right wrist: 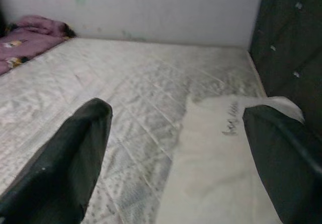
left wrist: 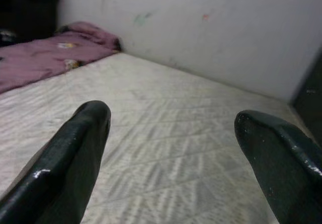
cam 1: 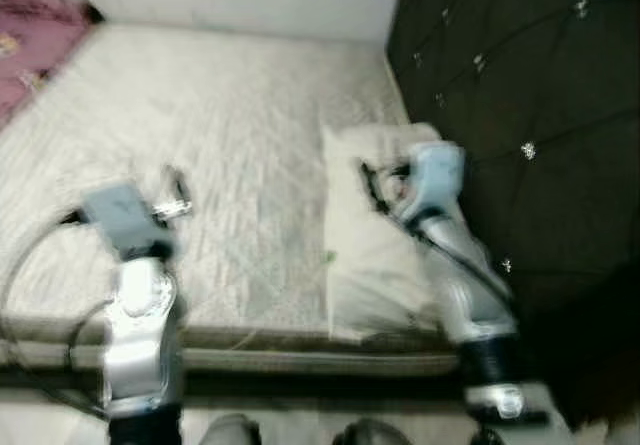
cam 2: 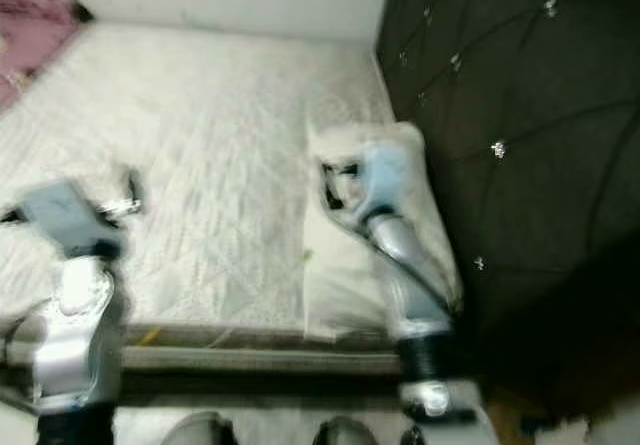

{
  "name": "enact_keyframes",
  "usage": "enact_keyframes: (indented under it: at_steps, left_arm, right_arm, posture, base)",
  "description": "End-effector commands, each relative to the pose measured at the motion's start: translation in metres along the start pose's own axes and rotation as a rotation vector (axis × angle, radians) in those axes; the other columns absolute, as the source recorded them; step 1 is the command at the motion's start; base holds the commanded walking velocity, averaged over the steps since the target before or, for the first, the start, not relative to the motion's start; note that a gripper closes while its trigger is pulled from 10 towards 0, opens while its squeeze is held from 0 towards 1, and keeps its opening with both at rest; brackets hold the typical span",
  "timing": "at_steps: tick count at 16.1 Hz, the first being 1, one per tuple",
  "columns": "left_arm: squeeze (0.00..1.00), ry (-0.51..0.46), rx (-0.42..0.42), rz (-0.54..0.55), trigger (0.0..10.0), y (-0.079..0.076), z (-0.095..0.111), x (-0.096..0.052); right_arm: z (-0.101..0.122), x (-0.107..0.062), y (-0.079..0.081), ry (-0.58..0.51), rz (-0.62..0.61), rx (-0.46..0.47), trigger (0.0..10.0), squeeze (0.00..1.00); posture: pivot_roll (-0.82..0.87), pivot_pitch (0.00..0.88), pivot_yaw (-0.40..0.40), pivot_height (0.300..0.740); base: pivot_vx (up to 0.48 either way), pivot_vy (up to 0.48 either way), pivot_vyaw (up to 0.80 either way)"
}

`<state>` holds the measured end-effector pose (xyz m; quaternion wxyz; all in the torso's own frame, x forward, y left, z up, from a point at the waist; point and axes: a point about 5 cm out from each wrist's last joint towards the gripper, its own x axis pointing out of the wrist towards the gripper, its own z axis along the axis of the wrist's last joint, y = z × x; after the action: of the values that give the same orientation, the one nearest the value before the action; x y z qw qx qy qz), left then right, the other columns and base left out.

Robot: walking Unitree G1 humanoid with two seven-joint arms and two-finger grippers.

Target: Clean up the room

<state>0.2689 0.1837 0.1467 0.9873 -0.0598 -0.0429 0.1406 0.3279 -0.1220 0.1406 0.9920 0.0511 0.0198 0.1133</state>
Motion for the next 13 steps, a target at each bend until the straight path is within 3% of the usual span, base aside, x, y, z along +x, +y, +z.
enact_keyframes:
  at_steps: [1, 10, 13]
  left_arm:
    - [0.0, -0.013, 0.008, 0.019, 10.0, 0.0049, 0.0037, 0.0022]
    - [0.0, -0.019, -0.001, 0.01, 10.0, 0.0021, 0.0044, 0.0036]
    - [0.0, -0.037, -0.01, -0.007, 10.0, -0.001, 0.0058, 0.0027]
  right_arm:
    - [0.0084, 0.0016, 0.0087, -0.03, 0.049, 0.006, 10.0, 0.0]
    - [0.0072, 0.0014, 0.0094, -0.03, 0.081, 0.025, 10.0, 0.0]
    - [0.0042, 0.0014, 0.009, -0.017, 0.089, 0.023, 10.0, 0.0]
  posture:
    - [-0.03, 0.0, -0.063, 0.74]
    - [-0.03, 0.0, -0.068, 0.74]
    - [-0.03, 0.0, -0.069, 0.74]
  base:
    - [0.0, 0.48, 0.0]
    - [0.0, 0.48, 0.0]
    - [0.0, 0.087, 0.0]
